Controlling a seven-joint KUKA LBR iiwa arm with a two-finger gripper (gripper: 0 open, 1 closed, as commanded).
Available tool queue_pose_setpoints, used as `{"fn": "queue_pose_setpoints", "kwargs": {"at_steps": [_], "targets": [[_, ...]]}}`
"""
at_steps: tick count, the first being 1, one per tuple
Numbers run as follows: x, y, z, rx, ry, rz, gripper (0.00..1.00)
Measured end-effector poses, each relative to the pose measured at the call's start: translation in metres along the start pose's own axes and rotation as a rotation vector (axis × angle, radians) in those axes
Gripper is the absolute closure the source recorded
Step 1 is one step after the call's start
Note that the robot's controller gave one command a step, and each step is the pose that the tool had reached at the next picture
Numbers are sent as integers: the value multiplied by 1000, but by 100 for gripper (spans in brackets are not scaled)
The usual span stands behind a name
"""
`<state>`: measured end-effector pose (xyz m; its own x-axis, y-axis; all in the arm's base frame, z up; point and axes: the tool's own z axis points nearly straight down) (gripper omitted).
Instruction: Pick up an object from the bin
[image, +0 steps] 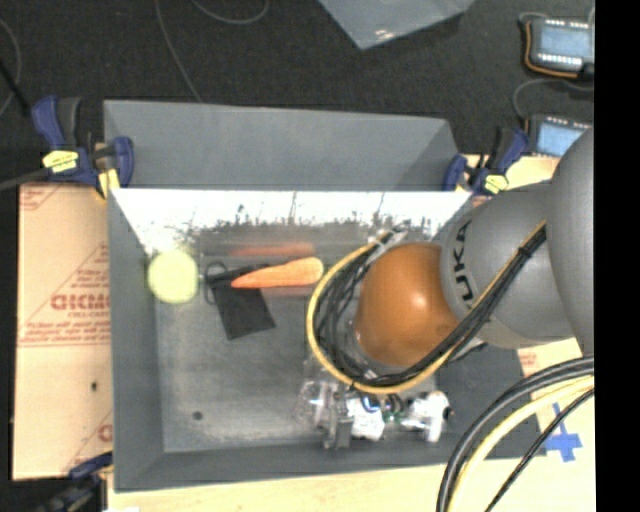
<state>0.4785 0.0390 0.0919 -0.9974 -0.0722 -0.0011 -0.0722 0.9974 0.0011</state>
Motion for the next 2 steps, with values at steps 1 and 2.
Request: {"fn": "queue_pose_setpoints", "kwargs": {"at_steps": [1,2], "targets": [[5,-33,-8,0,-2,-210,0],[3,-29,19,1,-16,-46,0]]}}
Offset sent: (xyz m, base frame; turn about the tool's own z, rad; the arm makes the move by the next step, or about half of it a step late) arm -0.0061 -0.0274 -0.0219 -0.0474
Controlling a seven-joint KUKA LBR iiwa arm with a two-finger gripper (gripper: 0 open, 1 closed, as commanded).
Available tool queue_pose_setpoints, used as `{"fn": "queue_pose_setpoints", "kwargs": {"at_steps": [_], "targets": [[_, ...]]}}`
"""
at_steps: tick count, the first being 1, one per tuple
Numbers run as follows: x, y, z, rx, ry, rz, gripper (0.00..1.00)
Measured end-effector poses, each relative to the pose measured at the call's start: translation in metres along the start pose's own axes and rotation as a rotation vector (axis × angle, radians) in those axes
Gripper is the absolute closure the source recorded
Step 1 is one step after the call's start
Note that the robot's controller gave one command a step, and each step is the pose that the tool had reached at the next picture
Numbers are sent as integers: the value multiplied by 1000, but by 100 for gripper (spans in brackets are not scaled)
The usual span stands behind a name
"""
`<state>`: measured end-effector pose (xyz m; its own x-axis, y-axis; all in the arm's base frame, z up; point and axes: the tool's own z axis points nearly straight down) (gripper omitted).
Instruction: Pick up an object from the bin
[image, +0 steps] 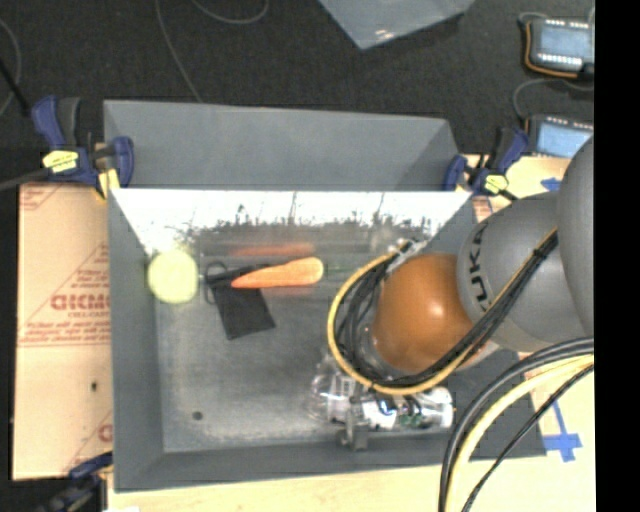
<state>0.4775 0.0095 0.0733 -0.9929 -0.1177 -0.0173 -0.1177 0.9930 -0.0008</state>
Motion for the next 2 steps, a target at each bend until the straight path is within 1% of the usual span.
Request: {"fn": "queue_pose_setpoints", "kwargs": {"at_steps": [1,2], "targets": [[2,-22,3,-8,6,-156,100],[2,-22,3,-8,6,-156,100]]}}
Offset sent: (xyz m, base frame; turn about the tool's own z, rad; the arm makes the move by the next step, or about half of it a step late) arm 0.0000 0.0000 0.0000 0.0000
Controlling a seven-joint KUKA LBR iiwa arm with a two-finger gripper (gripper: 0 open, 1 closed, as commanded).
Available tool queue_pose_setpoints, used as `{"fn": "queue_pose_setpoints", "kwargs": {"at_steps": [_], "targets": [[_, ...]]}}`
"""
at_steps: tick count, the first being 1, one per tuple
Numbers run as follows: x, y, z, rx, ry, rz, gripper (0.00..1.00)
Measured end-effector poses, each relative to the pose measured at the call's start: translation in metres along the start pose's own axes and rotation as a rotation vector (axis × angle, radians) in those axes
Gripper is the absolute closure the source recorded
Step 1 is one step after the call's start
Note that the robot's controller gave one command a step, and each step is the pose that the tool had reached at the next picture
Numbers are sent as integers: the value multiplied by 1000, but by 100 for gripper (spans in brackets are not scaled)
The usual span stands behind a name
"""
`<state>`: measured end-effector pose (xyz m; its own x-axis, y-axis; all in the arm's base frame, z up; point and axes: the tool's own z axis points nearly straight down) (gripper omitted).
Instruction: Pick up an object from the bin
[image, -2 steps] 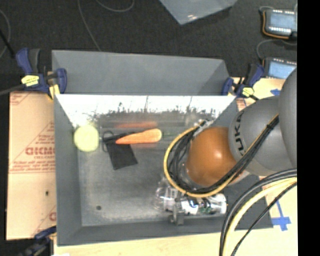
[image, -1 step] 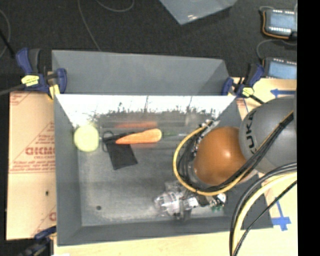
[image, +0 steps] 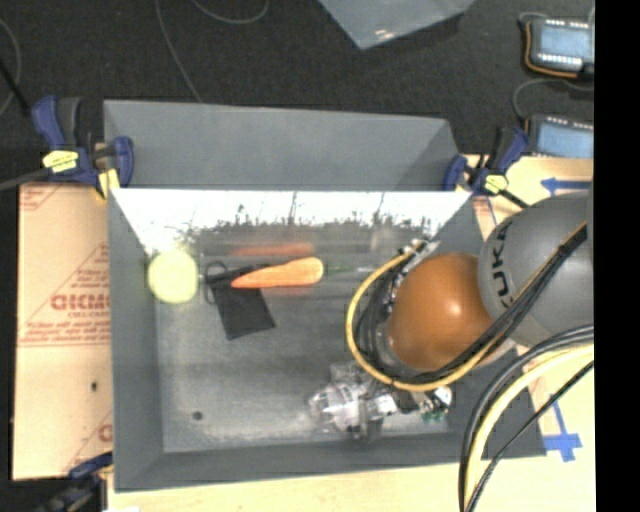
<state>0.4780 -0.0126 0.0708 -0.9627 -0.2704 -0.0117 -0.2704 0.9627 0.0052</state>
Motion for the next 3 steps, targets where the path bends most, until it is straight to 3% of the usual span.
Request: {"fn": "queue_pose_setpoints", "kwargs": {"at_steps": [2,3], "targets": [[3,0,-24,-1,11,3,100],[0,-2,-38,3,2,4,100]]}}
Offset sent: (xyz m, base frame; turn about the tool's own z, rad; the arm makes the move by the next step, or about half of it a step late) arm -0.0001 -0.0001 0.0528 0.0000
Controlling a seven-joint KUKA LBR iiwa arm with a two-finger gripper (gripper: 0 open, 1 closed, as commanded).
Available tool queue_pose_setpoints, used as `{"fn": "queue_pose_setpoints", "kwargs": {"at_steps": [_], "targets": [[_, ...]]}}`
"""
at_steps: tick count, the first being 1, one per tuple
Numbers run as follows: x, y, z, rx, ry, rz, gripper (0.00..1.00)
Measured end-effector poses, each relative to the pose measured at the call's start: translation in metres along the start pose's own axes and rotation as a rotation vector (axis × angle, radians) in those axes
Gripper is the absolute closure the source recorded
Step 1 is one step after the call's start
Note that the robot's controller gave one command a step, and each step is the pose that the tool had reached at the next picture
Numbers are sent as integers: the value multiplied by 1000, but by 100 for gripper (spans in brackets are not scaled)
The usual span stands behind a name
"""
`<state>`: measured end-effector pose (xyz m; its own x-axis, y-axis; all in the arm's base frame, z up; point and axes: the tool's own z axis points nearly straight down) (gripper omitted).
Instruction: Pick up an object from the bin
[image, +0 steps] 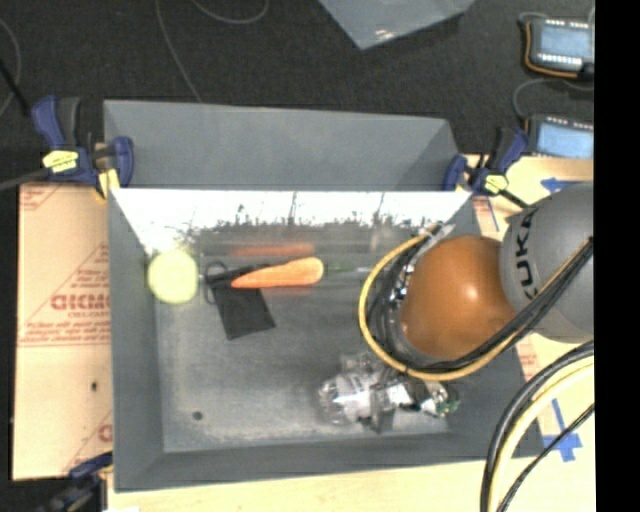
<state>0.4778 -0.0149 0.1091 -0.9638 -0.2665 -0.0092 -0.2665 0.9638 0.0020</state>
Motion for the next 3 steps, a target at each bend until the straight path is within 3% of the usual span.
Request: {"fn": "queue_pose_setpoints", "kwargs": {"at_steps": [3], "targets": [[0,0,-11,0,1,3,100]]}}
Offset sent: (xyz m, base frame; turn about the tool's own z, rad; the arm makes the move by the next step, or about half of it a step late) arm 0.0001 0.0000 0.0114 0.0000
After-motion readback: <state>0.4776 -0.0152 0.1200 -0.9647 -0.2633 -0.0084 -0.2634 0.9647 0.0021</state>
